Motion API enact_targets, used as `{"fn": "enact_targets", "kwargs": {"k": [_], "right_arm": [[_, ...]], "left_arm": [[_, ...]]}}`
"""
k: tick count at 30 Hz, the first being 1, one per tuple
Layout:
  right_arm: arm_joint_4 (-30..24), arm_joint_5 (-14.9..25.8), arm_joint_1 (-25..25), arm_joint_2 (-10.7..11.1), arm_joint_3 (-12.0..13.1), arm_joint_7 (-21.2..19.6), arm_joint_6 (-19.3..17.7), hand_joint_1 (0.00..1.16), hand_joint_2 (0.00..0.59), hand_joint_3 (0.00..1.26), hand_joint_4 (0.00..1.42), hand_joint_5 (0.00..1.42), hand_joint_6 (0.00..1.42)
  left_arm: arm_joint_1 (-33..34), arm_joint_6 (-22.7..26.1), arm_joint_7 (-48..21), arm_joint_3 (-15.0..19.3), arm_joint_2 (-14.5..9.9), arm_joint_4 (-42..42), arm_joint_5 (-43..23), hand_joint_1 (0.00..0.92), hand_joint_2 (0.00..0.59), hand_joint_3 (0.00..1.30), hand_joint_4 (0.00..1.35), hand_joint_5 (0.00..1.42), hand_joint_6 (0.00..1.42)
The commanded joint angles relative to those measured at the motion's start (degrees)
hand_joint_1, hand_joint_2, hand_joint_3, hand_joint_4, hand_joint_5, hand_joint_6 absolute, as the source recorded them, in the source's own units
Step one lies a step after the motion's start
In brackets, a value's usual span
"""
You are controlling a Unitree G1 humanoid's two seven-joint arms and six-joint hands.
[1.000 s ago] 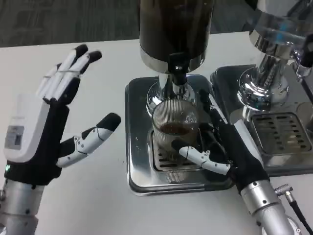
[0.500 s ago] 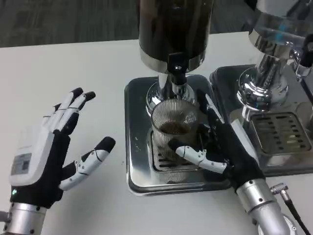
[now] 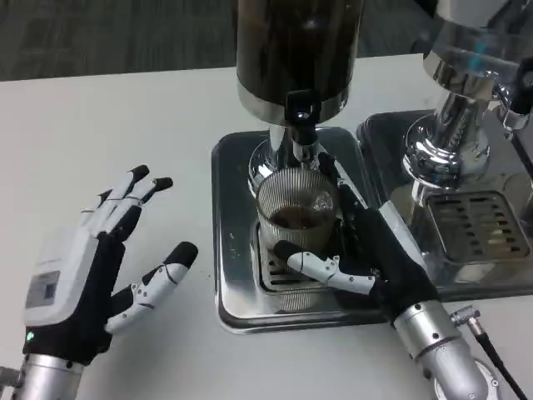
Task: Grasp the cup under the faucet to collect the drink, then remove the cup.
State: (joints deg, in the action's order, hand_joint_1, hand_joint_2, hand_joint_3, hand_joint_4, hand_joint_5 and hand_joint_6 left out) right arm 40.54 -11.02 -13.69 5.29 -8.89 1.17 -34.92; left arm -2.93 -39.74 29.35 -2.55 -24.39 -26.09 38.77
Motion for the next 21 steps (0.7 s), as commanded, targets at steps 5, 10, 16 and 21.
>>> {"fn": "enact_targets", "kwargs": {"k": [5, 10, 16, 21], "right_arm": [[0.4, -0.5, -0.9, 0.1, -0.2, 0.6, 2.0, 0.75, 0.157, 0.00, 0.03, 0.07, 0.27], [0.6, -0.4, -1.4, -0.3, -0.4, 0.7, 2.0, 0.77, 0.152, 0.00, 0.09, 0.11, 0.31], [1.4, -0.5, -1.8, -0.6, -0.7, 1.1, 2.3, 0.81, 0.152, 0.00, 0.17, 0.21, 0.39], [2.2, -0.4, -2.2, -1.1, -0.5, 0.4, 2.2, 0.87, 0.163, 0.12, 0.29, 0.34, 0.51]], "left_arm": [[-1.4, 0.2, 0.5, -0.9, -0.6, 0.9, -0.7, 0.000, 0.227, 0.25, 0.09, 0.22, 0.12], [-2.0, 0.5, 0.3, -1.2, -0.5, 1.3, -0.8, 0.000, 0.227, 0.25, 0.10, 0.23, 0.13], [-2.7, 0.8, -0.1, -1.5, -0.5, 2.3, -0.6, 0.000, 0.226, 0.24, 0.10, 0.24, 0.14], [-3.4, 1.0, -0.3, -1.9, -0.6, 3.1, -0.5, 0.000, 0.222, 0.24, 0.10, 0.24, 0.14]]}}
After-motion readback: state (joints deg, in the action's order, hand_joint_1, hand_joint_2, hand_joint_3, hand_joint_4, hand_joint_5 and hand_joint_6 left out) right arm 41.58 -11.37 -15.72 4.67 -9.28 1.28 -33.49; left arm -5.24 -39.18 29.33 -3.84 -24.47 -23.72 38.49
